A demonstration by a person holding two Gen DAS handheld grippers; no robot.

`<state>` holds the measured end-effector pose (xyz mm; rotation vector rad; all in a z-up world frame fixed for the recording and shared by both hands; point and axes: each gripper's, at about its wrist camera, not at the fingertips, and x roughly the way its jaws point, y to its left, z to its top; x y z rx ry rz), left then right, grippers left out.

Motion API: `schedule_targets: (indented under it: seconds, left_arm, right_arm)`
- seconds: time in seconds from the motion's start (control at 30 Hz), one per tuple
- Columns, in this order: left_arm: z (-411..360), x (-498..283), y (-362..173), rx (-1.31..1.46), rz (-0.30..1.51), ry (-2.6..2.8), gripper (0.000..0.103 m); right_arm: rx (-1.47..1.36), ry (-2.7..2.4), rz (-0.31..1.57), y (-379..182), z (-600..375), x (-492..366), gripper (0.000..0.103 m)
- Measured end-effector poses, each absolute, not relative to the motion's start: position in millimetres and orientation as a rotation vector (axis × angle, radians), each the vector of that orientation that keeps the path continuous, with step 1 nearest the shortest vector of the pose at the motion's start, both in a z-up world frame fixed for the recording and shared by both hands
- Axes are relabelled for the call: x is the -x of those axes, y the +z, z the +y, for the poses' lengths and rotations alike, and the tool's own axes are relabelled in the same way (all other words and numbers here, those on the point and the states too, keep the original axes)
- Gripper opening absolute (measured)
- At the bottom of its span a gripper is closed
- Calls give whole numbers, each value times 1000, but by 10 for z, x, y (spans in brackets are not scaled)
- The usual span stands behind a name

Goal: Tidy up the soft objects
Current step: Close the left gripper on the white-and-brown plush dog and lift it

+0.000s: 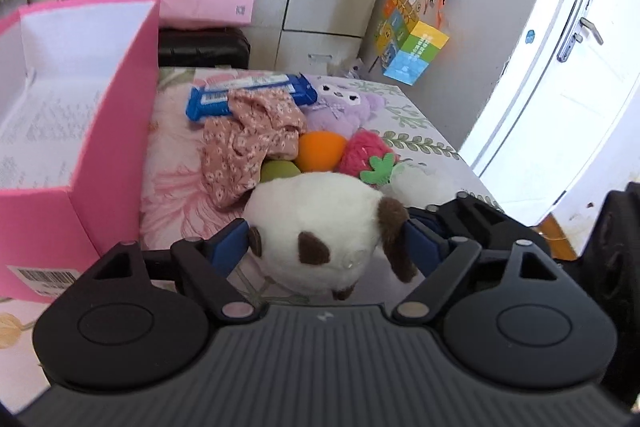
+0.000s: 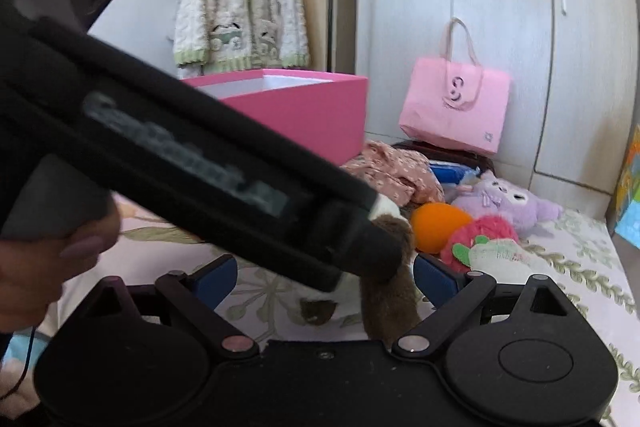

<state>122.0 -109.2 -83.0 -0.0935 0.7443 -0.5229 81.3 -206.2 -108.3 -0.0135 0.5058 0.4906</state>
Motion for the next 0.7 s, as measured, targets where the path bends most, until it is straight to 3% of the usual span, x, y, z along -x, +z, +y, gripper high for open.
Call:
schedule_targets:
  seconds: [0.1,0.7]
  left_arm:
    - [-1079,-1241,-876,106,761,-516,68]
    - [-1021,-910,-777,49,770,-537,64]
  right_arm:
    - [-39,466,522,-1122,-2107,-850,70]
    - [-95,411,545,-948,-2030,-549,66]
